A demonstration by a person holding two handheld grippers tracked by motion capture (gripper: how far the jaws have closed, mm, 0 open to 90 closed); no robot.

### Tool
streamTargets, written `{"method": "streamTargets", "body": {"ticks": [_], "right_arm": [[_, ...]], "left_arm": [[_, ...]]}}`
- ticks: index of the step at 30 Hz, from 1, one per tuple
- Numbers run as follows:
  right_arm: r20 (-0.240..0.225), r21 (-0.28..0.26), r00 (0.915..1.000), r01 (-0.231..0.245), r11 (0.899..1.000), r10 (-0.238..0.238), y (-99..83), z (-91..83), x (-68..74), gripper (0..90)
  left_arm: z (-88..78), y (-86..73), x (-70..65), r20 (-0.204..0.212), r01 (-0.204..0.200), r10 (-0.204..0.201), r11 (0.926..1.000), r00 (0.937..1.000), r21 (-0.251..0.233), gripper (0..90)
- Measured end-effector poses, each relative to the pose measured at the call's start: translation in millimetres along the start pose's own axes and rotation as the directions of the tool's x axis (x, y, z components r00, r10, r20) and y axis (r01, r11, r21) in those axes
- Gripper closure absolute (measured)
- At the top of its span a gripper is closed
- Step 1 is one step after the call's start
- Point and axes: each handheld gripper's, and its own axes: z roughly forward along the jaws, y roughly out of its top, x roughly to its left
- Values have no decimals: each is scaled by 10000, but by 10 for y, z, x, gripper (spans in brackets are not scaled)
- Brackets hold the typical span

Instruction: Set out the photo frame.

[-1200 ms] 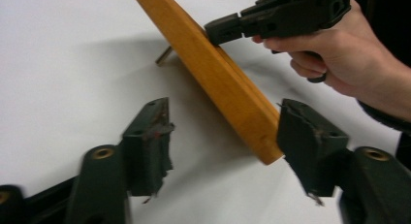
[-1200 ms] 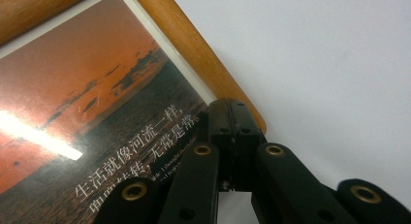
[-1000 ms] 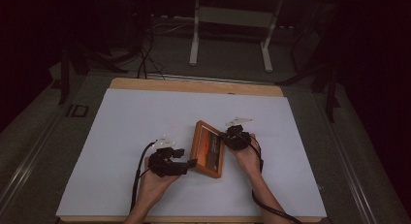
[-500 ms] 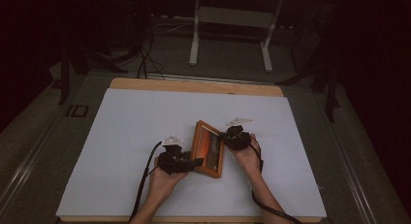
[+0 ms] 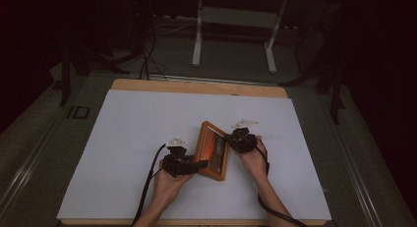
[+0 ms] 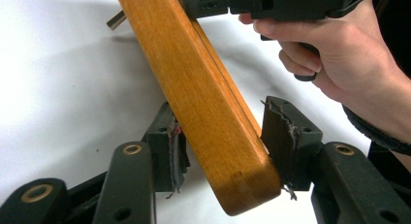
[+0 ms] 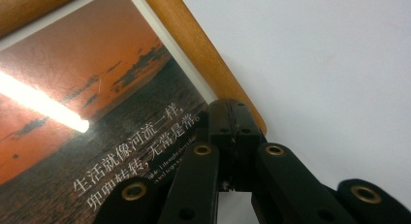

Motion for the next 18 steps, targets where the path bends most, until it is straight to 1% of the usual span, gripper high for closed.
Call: {"method": "streamTargets", "body": {"ticks": [5,7,10,12,14,18], "right_arm": [[168,-157,9998,78,9998,-75,-17,-132,-47,900],[188,-182,9998,65,9998,-61,-28,-189,-74,900],[289,-184,9996,54,9998,-49,-51,-264,-110,891],[340,-198,9994,52,9998,-45,-67,-309,-136,874],[377,-216,9993,19,9998,-11,-84,-359,-152,864],[460,-309,9989,19,9995,-5,-121,-469,-189,822]], "left_arm": [[6,28,-105,-198,-480,480,9988,9987,-13,553],[11,37,-148,-280,-603,602,9982,9978,-25,565],[19,54,-234,-543,-940,938,9956,9941,-9,577],[26,60,-290,-673,-1090,1087,9940,9918,-2,585],[31,62,-328,-744,-1215,1211,9926,9899,-11,594],[42,59,-383,-742,-1331,1323,9911,9884,-55,618]]}}
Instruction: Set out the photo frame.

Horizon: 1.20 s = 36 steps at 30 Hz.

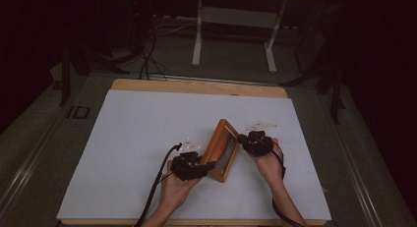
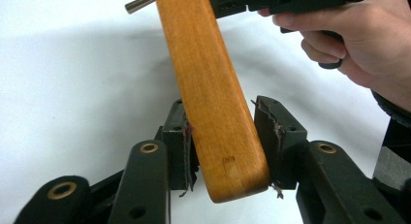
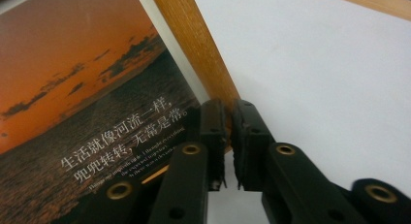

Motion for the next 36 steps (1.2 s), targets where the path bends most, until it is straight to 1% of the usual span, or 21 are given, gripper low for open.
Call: {"method": "streamTargets", "body": {"ticks": [7,10,11,12,13,18,20,24,26,28,29,30,32,33,35,36], "right_arm": [[-43,-159,9999,113,9998,-114,-66,-214,-59,725],[-119,-190,9998,160,9997,-162,-109,-323,-75,702],[-119,-190,9998,160,9997,-162,-109,-323,-75,702],[-103,-233,9998,189,9995,-191,-123,-361,-78,698],[-90,-312,9996,274,9991,-277,-147,-461,-86,692],[-33,-539,9988,479,9974,-482,-162,-672,-103,669],[19,-717,9989,467,9963,-467,-158,-761,-110,668],[146,-1157,9986,514,9920,-501,-118,-916,-108,668],[228,-1461,9985,520,9879,-492,-91,-977,-102,669],[382,-1748,9985,449,9836,-388,-69,-1022,-97,651],[403,-1884,9987,378,9814,-307,-61,-1039,-99,652],[403,-1884,9987,378,9814,-307,-61,-1039,-99,652],[387,-2067,9991,231,9781,-154,-43,-1052,-99,668],[384,-2068,9991,235,9781,-159,-38,-1048,-96,679],[276,-2038,9992,330,9785,-279,-26,-1032,-84,749],[283,-1999,9988,452,9788,-403,-21,-1020,-70,792]], "left_arm": [[28,24,-122,0,-398,398,9991,9992,-112,657],[43,33,-177,15,-597,598,9981,9982,-170,670],[43,33,-177,15,-597,598,9981,9982,-170,673],[62,51,-209,40,-696,696,9974,9976,-165,673],[69,60,-222,18,-738,739,9972,9973,-140,680],[113,109,-307,-100,-1148,1148,9934,9933,4,686],[136,127,-342,-160,-1311,1311,9914,9912,31,687],[177,152,-389,-134,-1589,1590,9873,9872,15,690],[188,162,-402,-141,-1675,1676,9858,9858,59,690],[198,171,-409,-123,-1740,1741,9847,9846,86,690],[202,173,-414,-115,-1780,1781,9840,9839,90,690],[202,173,-414,-115,-1780,1781,9840,9839,90,690],[214,167,-429,-35,-2017,2017,9795,9794,6,689],[218,165,-437,-11,-2071,2071,9783,9783,-21,689],[226,165,-466,-19,-2279,2279,9737,9737,21,688],[233,167,-482,-51,-2386,2387,9711,9711,41,689]]}}
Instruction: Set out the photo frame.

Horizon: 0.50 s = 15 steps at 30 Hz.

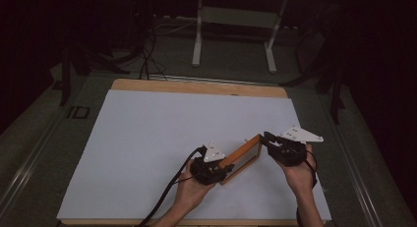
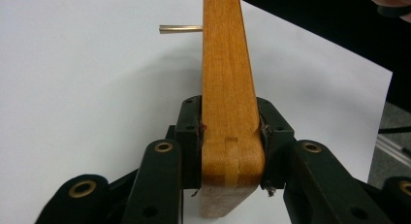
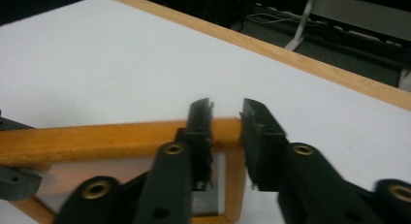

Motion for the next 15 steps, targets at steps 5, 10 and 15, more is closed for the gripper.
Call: {"method": "streamTargets", "body": {"ticks": [5,10,15], "right_arm": [[99,420,9985,528,9977,-532,-27,81,81,875],[99,521,9987,487,9975,-493,-56,121,72,900],[104,366,9992,382,9986,-386,-94,93,68,900]], "left_arm": [[24,10,-11,58,-43,43,10000,10000,-36,686],[45,14,-28,193,-114,115,9999,9997,-59,677],[73,-46,15,680,462,-449,9988,9967,-166,621]]}}
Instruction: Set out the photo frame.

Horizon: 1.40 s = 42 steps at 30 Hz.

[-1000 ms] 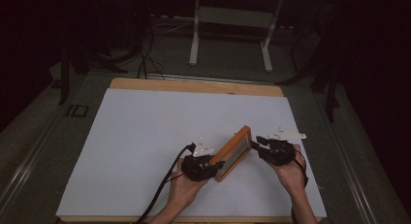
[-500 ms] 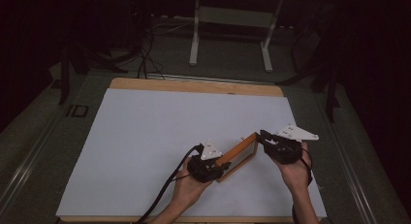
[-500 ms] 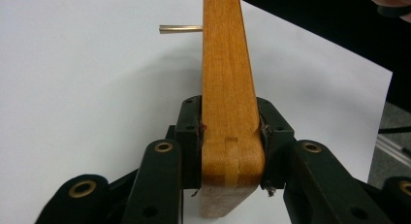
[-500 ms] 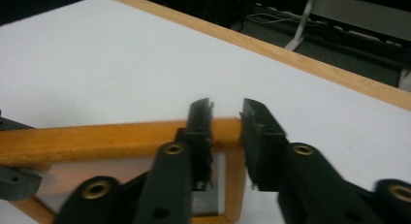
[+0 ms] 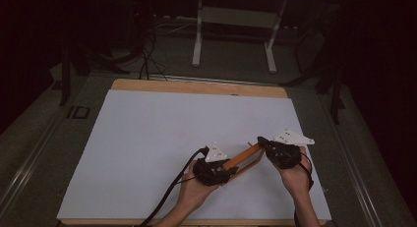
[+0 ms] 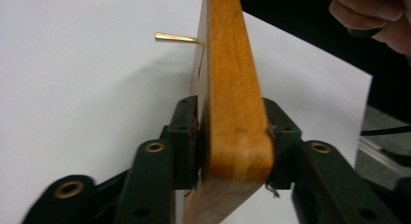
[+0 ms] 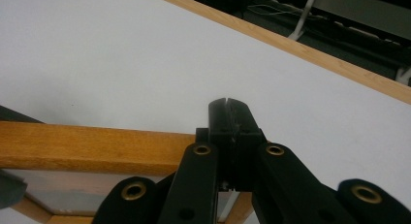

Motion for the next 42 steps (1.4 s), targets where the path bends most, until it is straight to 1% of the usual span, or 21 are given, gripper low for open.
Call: {"method": "streamTargets", "body": {"ticks": [1,2,4,7,8,9,12,14,15,17,19,21,25,28,31,32,33,35,37,39,42], "right_arm": [[-7,-36,10000,-27,10000,27,-9,-7,-3,900],[-46,-64,10000,-57,10000,57,-17,-15,-8,900],[-31,-93,10000,-79,9999,78,-28,-24,-13,900],[-7,-95,10000,-54,9999,54,-28,-23,-16,900],[-7,-95,10000,-54,9999,54,-28,-23,-16,900],[-1,-89,10000,-33,10000,33,-25,-20,-14,900],[7,-83,10000,-7,10000,7,-13,-3,-16,900],[-2,-74,10000,6,10000,-6,-8,2,-16,900],[-19,-53,10000,3,10000,-4,-5,4,-17,900],[-12,-16,10000,64,10000,-64,3,10,-21,898],[-13,10,10000,94,10000,-94,10,13,-28,894],[34,41,9999,98,9999,-98,15,6,-39,892],[78,-130,10000,15,9999,-14,11,-41,-79,884],[36,-319,10000,-82,9995,83,4,-92,-117,878],[67,-434,9999,-149,9989,152,1,-143,-160,875],[67,-434,9999,-149,9989,152,1,-143,-160,875],[43,-514,9998,-180,9985,183,0,-158,-174,872],[-132,-598,9998,-153,9981,145,2,-197,-214,850],[-350,-583,9994,-55,9983,35,1,-213,-235,829],[-462,-543,9989,97,9985,-122,-6,-221,-245,814],[-534,-537,9984,161,9984,-190,-18,-224,-251,781]], "left_arm": [[8,-24,4,-22,30,-30,10000,10000,7,581],[14,-57,15,81,89,-89,10000,9999,39,565],[23,-104,26,43,214,-214,9998,9998,30,532],[32,-184,46,-36,291,-291,9996,9996,-11,509],[32,-184,46,-36,291,-291,9996,9996,-11,510],[60,-253,43,-186,130,-128,9999,9997,103,510],[115,-332,30,-387,-132,145,9993,9991,337,563],[147,-361,23,-495,-367,388,9984,9980,426,610],[151,-366,16,-448,-478,493,9983,9978,325,632],[145,-356,-13,-766,-980,1010,9943,9919,421,675],[143,-331,-14,-708,-1134,1172,9920,9906,552,687],[133,-295,-5,-723,-1214,1252,9911,9895,551,689],[108,-181,16,-657,-1305,1329,9907,9889,396,691],[85,-53,40,-486,-1331,1337,9910,9898,151,692],[75,96,85,-302,-1438,1436,9896,9892,-35,693],[75,96,85,-302,-1438,1436,9896,9892,-35,692],[75,182,112,-187,-1435,1432,9896,9895,-115,692],[75,272,136,-45,-1490,1490,9886,9888,-229,693],[69,349,153,26,-1563,1564,9872,9877,-318,693],[57,421,176,148,-1553,1561,9870,9876,-413,693],[27,555,198,197,-1537,1551,9863,9877,-598,694]]}}
